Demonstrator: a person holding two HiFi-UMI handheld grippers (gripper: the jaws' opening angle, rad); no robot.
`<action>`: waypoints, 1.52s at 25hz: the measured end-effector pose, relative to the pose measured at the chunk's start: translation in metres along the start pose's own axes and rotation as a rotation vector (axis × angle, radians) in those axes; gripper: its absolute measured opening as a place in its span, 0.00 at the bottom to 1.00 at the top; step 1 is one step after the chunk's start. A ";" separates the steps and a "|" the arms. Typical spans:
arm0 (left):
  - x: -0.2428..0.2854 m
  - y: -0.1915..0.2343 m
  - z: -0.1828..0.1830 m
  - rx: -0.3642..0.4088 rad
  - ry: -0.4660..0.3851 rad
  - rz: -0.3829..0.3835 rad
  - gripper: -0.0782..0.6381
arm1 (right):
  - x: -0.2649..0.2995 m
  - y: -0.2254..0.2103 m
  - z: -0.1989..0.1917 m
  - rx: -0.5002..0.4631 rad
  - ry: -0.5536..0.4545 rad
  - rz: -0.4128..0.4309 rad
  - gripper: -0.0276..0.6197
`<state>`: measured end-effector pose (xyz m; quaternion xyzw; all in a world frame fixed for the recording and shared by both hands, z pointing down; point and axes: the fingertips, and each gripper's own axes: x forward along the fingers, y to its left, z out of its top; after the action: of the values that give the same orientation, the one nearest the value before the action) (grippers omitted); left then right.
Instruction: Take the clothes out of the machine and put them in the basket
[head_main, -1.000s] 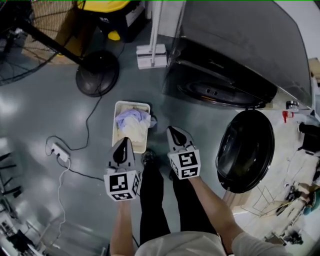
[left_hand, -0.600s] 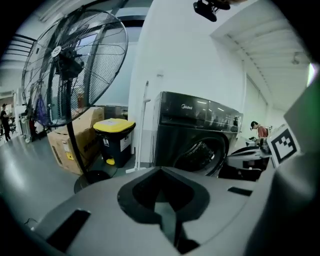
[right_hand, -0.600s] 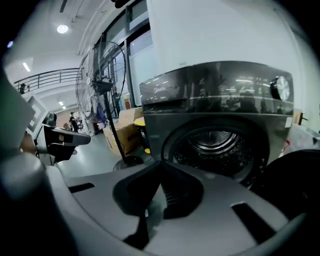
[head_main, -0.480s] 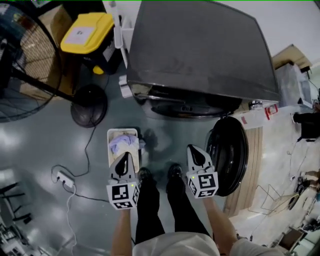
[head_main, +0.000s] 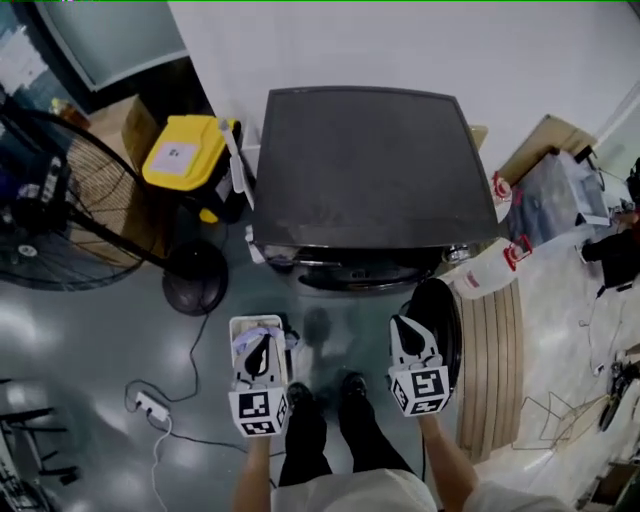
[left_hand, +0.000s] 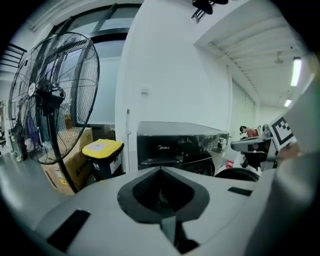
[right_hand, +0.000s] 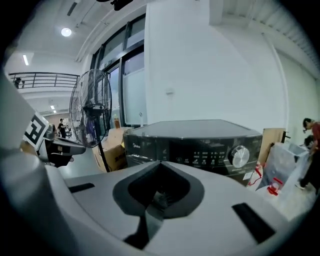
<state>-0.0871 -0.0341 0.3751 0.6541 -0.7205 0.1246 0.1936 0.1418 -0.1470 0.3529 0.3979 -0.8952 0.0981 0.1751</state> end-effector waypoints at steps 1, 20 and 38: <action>-0.002 -0.002 0.011 0.004 -0.011 0.000 0.13 | -0.004 -0.001 0.011 0.000 -0.012 -0.001 0.08; -0.067 -0.033 0.172 0.080 -0.190 0.004 0.13 | -0.082 -0.034 0.162 -0.025 -0.170 -0.056 0.08; -0.089 -0.042 0.195 0.083 -0.243 0.056 0.13 | -0.116 -0.062 0.176 -0.032 -0.191 -0.072 0.08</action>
<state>-0.0618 -0.0440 0.1584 0.6516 -0.7508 0.0793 0.0742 0.2186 -0.1652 0.1481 0.4346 -0.8943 0.0393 0.0989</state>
